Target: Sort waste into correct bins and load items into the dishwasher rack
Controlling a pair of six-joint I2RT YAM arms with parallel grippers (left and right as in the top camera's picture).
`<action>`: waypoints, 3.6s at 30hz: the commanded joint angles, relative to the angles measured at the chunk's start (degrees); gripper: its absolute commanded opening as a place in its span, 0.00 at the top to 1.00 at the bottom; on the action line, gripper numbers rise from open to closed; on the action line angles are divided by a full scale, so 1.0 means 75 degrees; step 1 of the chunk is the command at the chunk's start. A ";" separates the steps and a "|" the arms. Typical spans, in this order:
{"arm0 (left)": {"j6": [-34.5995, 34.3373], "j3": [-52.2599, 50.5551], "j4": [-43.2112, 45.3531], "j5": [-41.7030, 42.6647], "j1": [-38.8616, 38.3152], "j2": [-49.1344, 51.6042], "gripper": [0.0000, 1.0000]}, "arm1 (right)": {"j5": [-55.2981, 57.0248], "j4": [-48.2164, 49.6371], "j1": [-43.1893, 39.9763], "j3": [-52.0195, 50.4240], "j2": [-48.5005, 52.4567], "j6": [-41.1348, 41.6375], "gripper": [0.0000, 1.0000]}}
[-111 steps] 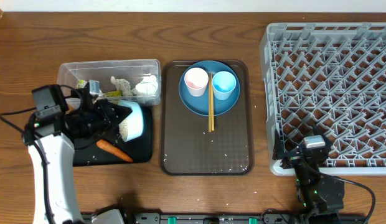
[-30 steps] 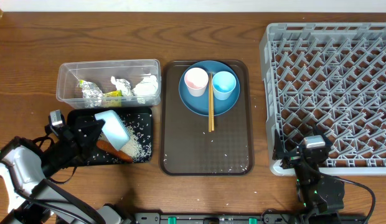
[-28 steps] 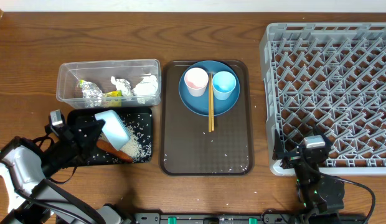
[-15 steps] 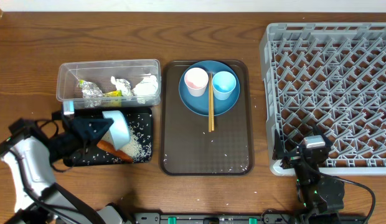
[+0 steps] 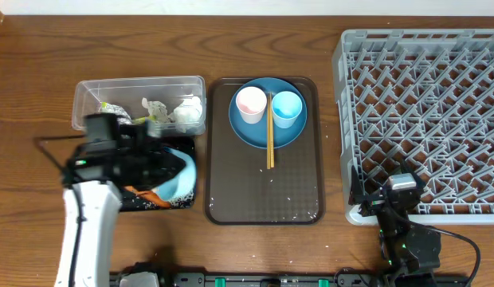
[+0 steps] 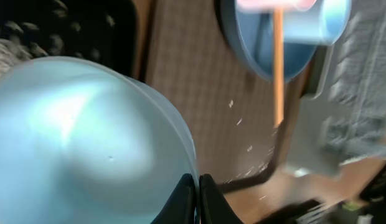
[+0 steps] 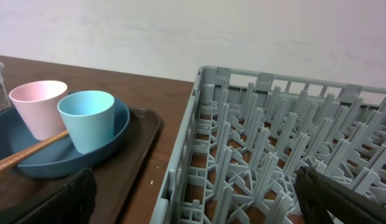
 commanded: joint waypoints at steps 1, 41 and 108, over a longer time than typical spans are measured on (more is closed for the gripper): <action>-0.0895 0.0198 -0.0015 -0.1443 -0.1134 -0.0125 0.94 | -0.0026 -0.0035 0.0058 -0.0015 -0.0044 0.0070 0.01; -0.4552 -0.0149 0.1518 -0.6021 -0.8839 0.2751 0.93 | -0.0026 -0.0035 0.0058 -0.0015 -0.0044 0.0073 0.01; -0.4039 0.0778 -0.0119 -0.8250 -0.6910 -0.2133 0.57 | -0.0026 -0.0035 0.0058 -0.0015 -0.0044 0.0073 0.01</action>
